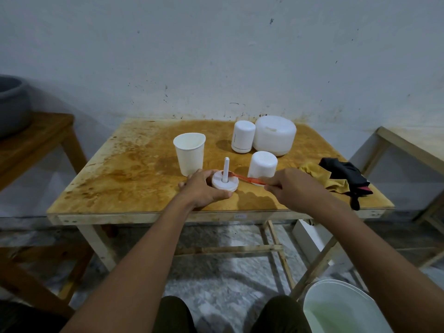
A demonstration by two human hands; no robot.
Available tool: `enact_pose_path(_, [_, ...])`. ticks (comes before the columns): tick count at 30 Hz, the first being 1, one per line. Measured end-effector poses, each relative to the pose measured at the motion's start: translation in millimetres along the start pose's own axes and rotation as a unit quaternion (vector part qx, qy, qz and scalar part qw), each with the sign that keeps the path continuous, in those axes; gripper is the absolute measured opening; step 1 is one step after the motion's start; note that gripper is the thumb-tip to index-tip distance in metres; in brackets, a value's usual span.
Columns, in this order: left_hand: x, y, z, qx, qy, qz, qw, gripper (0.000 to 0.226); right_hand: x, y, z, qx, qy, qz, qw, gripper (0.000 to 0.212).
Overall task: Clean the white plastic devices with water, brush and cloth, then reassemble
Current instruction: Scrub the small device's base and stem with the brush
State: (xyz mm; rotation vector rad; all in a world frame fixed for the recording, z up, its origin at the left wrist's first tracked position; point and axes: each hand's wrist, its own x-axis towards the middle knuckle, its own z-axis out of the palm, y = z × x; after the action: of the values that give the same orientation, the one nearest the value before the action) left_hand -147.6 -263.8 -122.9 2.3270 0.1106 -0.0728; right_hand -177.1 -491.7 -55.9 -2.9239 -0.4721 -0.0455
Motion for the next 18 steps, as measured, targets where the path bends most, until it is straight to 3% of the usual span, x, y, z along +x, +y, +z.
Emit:
enact_pose_path(7, [1,-2,1,-0.004,-0.006,-0.004,1.000,0.089,6,-4,3,0.157,-0.040,0.004,0.987,0.028])
enact_pose_path(12, [0,0,0,0.002,-0.006,0.007,1.000,0.082,-1,6,-5,0.179,-0.089,0.023,0.980,0.030])
enact_pose_path(15, [1,-1,0,0.000,-0.009,0.006,1.000,0.083,0,2,-2,0.147,-0.055,0.029,0.987,0.030])
enact_pose_path(18, [2,-3,1,0.002,-0.008,0.006,1.000,0.086,-2,-9,8,0.014,0.021,-0.001,1.000,0.033])
